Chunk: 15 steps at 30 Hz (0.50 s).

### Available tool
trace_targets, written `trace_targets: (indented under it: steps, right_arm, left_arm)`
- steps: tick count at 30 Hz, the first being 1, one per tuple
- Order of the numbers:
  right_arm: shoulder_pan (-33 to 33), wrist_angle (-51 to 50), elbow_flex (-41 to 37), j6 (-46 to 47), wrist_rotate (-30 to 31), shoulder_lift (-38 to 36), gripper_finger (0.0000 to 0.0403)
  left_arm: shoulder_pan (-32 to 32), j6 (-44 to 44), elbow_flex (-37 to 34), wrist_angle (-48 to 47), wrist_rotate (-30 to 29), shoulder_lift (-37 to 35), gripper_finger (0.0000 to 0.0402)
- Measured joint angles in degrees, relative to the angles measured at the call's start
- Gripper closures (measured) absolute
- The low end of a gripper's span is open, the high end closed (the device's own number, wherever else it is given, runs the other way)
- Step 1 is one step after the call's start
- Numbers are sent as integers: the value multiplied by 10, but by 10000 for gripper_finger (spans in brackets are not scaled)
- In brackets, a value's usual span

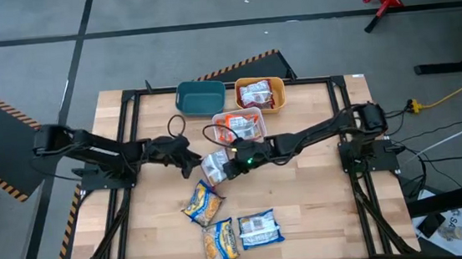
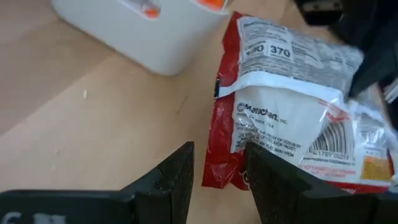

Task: Sort Maruchan noodles
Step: Put the red noodle pack into the yellow bin

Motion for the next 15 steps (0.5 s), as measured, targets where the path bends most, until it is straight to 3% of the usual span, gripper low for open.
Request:
trace_targets:
  steps: [15]
  right_arm:
    - [-26,-29,0,2,15,-83,403]
  left_arm:
    - [47,-13,1,-20,17,-169,262]
